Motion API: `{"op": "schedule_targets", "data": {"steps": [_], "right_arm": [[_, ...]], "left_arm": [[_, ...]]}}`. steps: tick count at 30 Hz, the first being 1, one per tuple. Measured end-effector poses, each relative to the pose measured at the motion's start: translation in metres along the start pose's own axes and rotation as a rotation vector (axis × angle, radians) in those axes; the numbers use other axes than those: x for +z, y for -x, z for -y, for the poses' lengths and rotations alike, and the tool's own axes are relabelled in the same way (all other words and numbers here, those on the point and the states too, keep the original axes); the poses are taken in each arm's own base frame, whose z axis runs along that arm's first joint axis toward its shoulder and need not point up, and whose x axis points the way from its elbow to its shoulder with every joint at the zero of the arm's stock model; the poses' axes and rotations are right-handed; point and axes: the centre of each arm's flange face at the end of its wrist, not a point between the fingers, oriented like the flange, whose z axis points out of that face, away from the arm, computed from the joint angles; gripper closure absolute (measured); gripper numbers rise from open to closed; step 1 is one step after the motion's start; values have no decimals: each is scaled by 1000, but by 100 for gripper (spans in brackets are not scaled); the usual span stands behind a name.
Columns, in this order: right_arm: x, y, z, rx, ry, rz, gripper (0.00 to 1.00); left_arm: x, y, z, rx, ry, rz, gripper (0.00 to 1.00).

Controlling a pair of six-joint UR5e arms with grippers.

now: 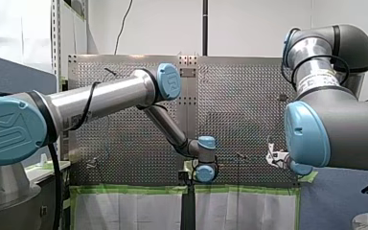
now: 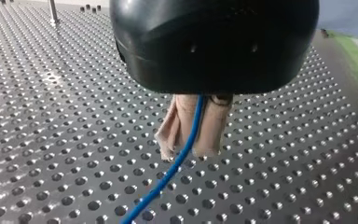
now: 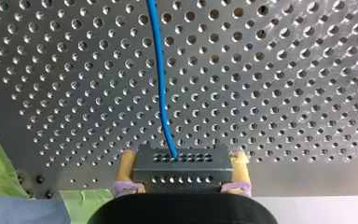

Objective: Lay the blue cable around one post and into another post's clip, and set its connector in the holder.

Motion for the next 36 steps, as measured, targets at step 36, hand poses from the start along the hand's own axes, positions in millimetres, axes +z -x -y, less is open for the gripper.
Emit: {"op": "schedule_targets", "data": {"steps": [36], "right_arm": [[49,-39,-20,-44,2,-33,100]], "left_arm": [[14,14,0,99,-3,-48,66]]}}
